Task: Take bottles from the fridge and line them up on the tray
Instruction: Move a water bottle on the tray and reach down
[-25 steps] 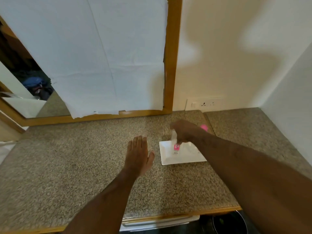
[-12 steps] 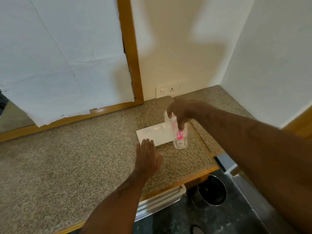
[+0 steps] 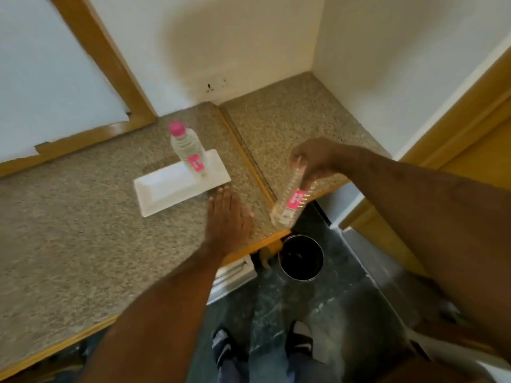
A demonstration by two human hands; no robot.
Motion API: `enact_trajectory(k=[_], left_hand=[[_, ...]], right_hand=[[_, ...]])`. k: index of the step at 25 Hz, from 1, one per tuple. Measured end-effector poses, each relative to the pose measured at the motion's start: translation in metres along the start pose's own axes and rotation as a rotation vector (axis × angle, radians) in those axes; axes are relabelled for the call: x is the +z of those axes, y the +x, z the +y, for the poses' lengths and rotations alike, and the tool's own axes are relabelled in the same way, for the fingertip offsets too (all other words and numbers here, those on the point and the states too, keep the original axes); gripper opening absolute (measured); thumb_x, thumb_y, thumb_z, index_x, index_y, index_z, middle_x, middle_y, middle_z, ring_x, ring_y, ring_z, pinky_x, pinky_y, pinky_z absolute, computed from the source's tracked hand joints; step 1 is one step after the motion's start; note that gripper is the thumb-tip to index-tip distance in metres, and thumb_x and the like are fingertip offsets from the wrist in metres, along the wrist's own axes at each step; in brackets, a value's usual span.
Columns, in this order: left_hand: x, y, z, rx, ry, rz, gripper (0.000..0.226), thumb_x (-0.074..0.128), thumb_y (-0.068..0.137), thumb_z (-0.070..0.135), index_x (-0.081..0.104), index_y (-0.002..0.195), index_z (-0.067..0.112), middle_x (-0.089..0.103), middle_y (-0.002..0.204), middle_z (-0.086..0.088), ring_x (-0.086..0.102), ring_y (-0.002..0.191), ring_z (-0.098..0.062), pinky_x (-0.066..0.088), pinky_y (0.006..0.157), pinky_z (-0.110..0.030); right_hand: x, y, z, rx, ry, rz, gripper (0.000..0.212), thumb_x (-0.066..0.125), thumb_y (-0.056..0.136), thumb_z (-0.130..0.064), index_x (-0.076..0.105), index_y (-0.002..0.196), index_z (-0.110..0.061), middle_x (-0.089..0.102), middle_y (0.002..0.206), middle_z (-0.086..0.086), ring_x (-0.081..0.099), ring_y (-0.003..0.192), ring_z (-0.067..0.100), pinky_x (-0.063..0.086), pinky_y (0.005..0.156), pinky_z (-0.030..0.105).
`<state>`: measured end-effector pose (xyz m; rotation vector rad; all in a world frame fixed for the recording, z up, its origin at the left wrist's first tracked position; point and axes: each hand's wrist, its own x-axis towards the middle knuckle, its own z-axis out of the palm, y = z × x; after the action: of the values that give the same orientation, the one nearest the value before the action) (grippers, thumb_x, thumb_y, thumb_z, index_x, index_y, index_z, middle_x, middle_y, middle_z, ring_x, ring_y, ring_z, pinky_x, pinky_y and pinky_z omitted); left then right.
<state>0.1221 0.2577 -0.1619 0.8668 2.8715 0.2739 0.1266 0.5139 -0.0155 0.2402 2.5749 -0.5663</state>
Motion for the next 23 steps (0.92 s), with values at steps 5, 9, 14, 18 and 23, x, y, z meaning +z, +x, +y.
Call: enact_trajectory(k=[5,9,14,18,23], left_hand=[[0.026,0.008,0.004,-0.003,0.068,0.040,0.073,0.037,0.092,0.049,0.025,0.144,0.000,0.028,0.153,-0.026,0.018,0.143,-0.039,0.019,0.115,-0.058],[0.032,0.013,0.002,-0.011,0.068,0.052,0.074,0.034,0.092,0.051,0.022,0.146,0.002,0.024,0.155,-0.025,0.014,0.145,-0.037,0.016,0.115,-0.058],[0.040,0.014,-0.005,-0.016,0.096,0.079,0.075,0.031,0.092,0.055,0.019,0.147,0.005,0.020,0.156,-0.023,0.011,0.146,-0.034,0.015,0.116,-0.056],[0.039,0.014,-0.006,-0.013,0.089,0.090,0.075,0.029,0.093,0.055,0.018,0.148,0.005,0.019,0.157,-0.023,0.009,0.147,-0.034,0.013,0.117,-0.056],[0.038,0.016,-0.005,-0.013,0.104,0.085,0.077,0.027,0.092,0.057,0.019,0.148,0.004,0.019,0.157,-0.022,0.010,0.146,-0.034,0.014,0.117,-0.056]], right_hand=[[0.033,0.011,0.082,0.034,0.156,-0.029,0.060,0.089,0.047,-0.015,0.066,0.102,-0.022,0.062,0.102,0.002,0.057,0.091,0.020,0.048,0.073,0.031],[0.106,0.029,0.105,-0.023,0.028,-0.140,0.056,0.084,0.059,-0.012,0.062,0.110,-0.013,0.061,0.116,0.010,0.056,0.097,0.024,0.046,0.069,0.019],[0.207,0.054,0.114,-0.059,-0.107,-0.162,0.060,0.080,0.065,-0.012,0.057,0.120,-0.011,0.059,0.123,0.015,0.056,0.113,0.034,0.051,0.093,0.042],[0.246,0.059,0.131,-0.007,-0.120,-0.107,0.054,0.069,0.077,-0.016,0.050,0.127,-0.011,0.053,0.134,0.017,0.048,0.124,0.036,0.045,0.101,0.051],[0.257,0.048,0.146,0.152,-0.097,0.047,0.066,0.071,0.074,-0.025,0.042,0.130,-0.004,0.051,0.133,0.019,0.049,0.123,0.038,0.041,0.101,0.047]])
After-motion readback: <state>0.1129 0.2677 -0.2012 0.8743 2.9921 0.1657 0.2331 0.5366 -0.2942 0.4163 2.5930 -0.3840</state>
